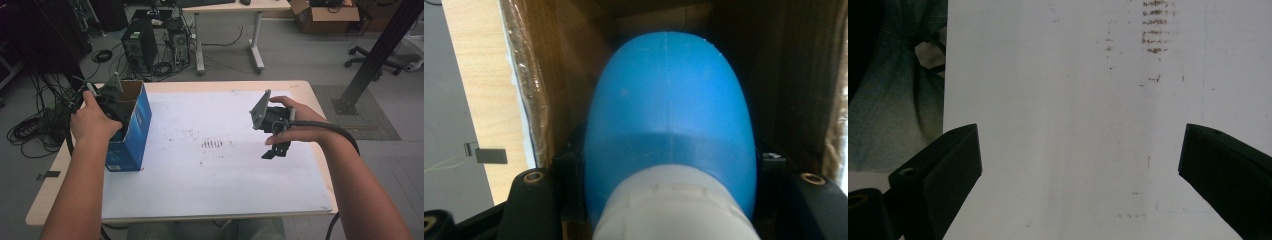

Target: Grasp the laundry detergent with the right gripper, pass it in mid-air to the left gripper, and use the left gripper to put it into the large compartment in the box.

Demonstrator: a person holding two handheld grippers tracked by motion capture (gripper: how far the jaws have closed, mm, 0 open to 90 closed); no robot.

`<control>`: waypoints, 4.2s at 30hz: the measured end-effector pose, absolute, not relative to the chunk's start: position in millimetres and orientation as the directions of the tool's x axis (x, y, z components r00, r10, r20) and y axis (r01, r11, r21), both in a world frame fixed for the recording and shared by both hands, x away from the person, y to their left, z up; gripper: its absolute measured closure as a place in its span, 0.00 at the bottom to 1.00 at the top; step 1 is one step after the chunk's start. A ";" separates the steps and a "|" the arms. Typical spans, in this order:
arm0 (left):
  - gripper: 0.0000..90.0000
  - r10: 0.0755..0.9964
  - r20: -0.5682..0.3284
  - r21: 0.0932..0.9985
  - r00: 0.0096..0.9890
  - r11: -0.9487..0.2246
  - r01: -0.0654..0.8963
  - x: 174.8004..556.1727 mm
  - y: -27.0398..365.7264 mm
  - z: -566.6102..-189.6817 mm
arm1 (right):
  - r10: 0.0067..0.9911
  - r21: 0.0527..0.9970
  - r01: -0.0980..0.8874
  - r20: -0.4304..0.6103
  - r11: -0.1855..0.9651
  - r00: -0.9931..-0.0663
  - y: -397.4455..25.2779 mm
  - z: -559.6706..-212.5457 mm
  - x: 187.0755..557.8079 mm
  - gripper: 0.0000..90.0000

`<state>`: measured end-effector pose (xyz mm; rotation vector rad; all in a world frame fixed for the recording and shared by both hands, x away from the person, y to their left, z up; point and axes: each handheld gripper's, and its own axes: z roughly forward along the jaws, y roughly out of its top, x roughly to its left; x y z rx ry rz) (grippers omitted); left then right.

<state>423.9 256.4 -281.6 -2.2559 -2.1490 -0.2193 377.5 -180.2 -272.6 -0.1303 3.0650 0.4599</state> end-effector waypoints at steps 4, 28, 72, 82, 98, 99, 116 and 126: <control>0.42 0.992 0.116 0.087 0.044 -0.054 0.995 423.9 256.3 -283.7 | -0.075 0.289 -0.087 -0.052 0.953 -0.996 -180.9 -272.7 377.0 0.04; 0.42 0.991 0.120 0.100 0.057 -0.070 0.993 424.4 256.1 -285.5 | -0.067 0.295 -0.079 -0.050 0.952 -0.997 -182.7 -275.5 377.1 0.04; 0.25 0.988 0.139 0.157 0.064 -0.086 0.984 414.5 256.7 -259.9 | -0.079 0.290 -0.093 -0.060 0.953 -0.995 -177.7 -269.2 375.6 0.04; 0.19 0.986 0.140 0.162 0.089 -0.112 0.980 412.3 256.7 -254.0 | -0.076 0.287 -0.090 -0.059 0.954 -0.995 -177.1 -267.4 375.2 0.04; 0.14 0.984 0.128 0.163 0.124 -0.144 0.976 410.8 250.7 -232.4 | -0.069 0.287 -0.085 -0.065 0.954 -0.995 -179.7 -263.3 374.3 0.04; 0.14 0.984 0.126 0.165 0.124 -0.144 0.976 410.8 250.1 -231.0 | -0.066 0.288 -0.082 -0.064 0.954 -0.996 -179.8 -263.4 374.1 0.04; 0.06 0.979 0.116 0.159 0.165 -0.182 0.970 410.0 239.8 -212.7 | -0.062 0.292 -0.078 -0.063 0.953 -0.996 -183.3 -263.5 373.1 0.04; 0.00 0.964 0.123 0.173 0.235 -0.254 0.952 409.5 228.8 -202.9 | -0.059 0.280 -0.075 -0.064 0.957 -0.996 -186.7 -260.4 371.7 0.04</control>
